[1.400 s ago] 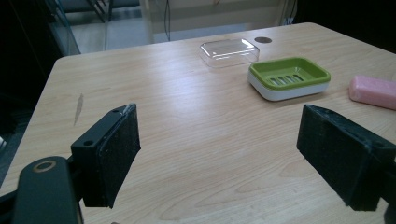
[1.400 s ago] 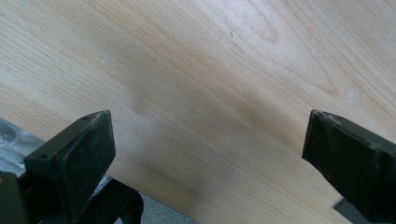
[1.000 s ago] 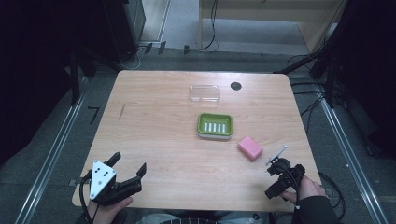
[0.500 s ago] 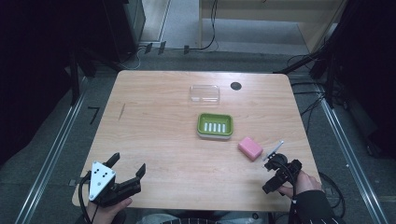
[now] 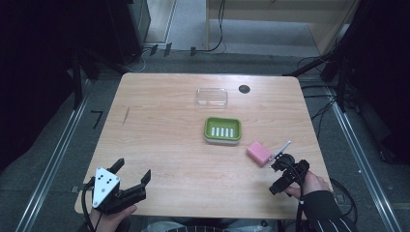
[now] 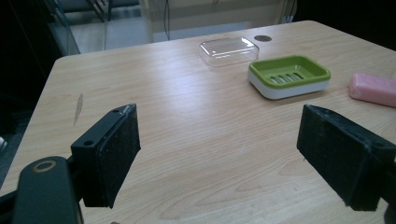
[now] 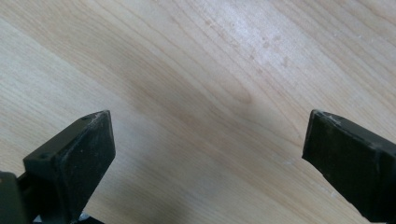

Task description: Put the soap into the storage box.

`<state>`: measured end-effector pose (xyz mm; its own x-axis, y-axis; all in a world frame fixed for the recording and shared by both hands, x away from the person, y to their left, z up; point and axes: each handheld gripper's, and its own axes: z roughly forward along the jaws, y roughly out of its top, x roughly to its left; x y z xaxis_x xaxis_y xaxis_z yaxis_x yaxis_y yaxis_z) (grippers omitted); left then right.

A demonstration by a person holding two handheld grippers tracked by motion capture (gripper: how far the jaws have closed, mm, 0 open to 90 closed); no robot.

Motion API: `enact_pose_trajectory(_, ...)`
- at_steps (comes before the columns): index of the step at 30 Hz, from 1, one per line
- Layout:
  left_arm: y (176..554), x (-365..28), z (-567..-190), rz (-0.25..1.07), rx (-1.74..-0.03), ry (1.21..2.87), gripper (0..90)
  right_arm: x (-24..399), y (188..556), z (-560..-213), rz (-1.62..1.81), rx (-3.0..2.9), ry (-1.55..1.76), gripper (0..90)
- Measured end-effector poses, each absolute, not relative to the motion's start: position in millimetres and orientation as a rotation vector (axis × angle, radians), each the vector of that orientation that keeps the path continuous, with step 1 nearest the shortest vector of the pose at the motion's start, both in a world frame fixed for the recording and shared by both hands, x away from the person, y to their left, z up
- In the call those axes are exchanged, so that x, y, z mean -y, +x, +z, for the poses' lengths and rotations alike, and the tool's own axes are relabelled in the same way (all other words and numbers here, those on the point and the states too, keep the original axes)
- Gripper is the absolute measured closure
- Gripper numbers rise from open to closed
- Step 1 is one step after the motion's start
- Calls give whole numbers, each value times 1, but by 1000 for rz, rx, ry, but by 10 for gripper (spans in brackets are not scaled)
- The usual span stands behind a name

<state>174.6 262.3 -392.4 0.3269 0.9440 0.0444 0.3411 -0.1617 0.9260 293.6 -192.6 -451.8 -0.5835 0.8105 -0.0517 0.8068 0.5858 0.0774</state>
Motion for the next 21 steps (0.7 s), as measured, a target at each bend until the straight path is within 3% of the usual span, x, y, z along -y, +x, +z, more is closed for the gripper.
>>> enact_pose_trajectory(21, 176, -262, -393, 837, -1167, 1698, 138, 186, 319, -450, 90, -2728, 1381, 28)
